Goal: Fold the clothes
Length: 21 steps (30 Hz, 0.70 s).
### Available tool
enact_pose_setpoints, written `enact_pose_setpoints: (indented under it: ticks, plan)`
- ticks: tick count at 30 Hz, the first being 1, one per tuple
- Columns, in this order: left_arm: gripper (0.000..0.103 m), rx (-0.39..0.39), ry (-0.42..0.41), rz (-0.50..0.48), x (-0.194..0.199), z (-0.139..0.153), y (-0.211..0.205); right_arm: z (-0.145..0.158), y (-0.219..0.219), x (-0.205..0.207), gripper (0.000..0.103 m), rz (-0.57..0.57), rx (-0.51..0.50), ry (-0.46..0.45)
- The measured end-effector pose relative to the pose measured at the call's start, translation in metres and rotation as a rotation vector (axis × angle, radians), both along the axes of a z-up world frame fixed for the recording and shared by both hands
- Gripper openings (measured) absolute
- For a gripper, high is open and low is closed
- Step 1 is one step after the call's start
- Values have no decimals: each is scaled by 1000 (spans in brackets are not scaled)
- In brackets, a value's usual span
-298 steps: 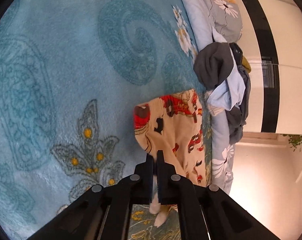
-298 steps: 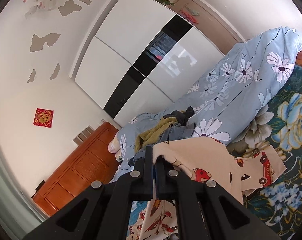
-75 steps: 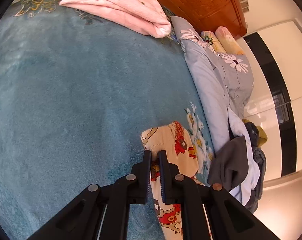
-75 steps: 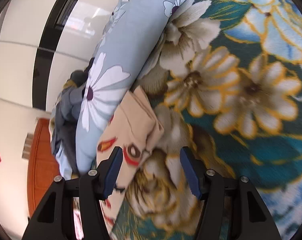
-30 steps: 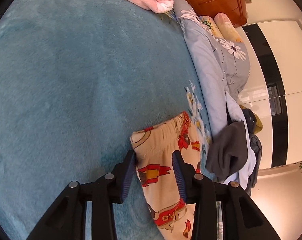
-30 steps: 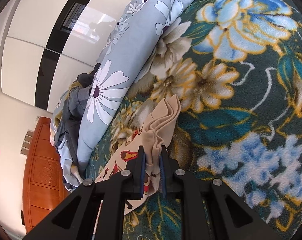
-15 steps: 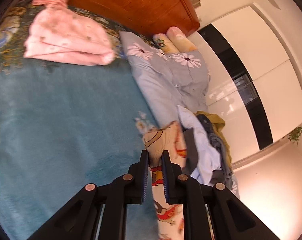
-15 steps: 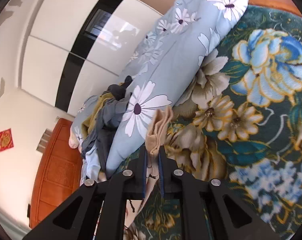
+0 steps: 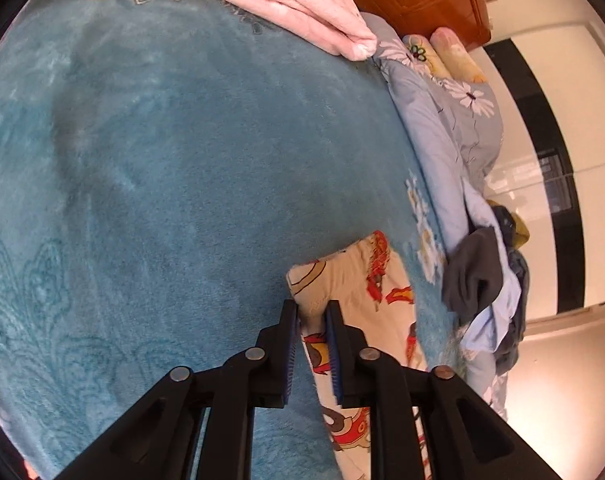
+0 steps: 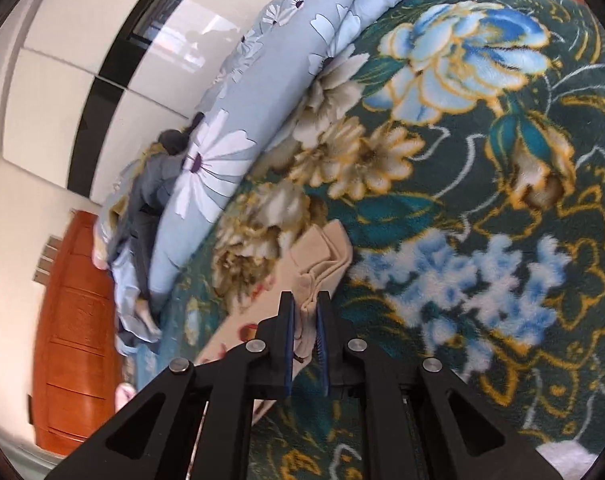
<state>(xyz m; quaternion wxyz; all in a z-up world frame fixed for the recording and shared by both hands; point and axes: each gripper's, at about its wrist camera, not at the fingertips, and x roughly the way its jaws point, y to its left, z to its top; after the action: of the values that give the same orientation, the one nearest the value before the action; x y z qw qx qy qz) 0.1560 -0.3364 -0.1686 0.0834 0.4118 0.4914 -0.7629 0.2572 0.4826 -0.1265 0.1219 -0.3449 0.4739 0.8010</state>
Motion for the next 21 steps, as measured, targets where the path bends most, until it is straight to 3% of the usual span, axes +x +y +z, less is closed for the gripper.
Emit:
enact_pose_setpoints:
  ticks: [3,6,9,11,13,15,19,21]
  plan:
    - [16,-38,-33,20,13,2,-10,-14,5,9,14,-10,-33,-38]
    - [16,-93,-57,35,21,13,-16,-13,18,29,14,-90,-4,-92]
    - [19,-171,-39,5,16,31,-5,14,17,29,14,-66,135,-102]
    - [26,-213,-2,-98,2,46,25,32,-6,2,14,63,246,-84]
    - [29,-227,38,-220,-15,57,66,40,-45,-41,14,255,291,-48]
    - [31,-213,70,-327,-28,63,103,35,-99,-86,23,481,306,-27]
    - [34,-160,76,-418,-27,57,146,12,-207,-149,29,894,345,-41]
    - [35,-145,59,-408,-19,51,150,0,-249,-165,29,1052,396,-64]
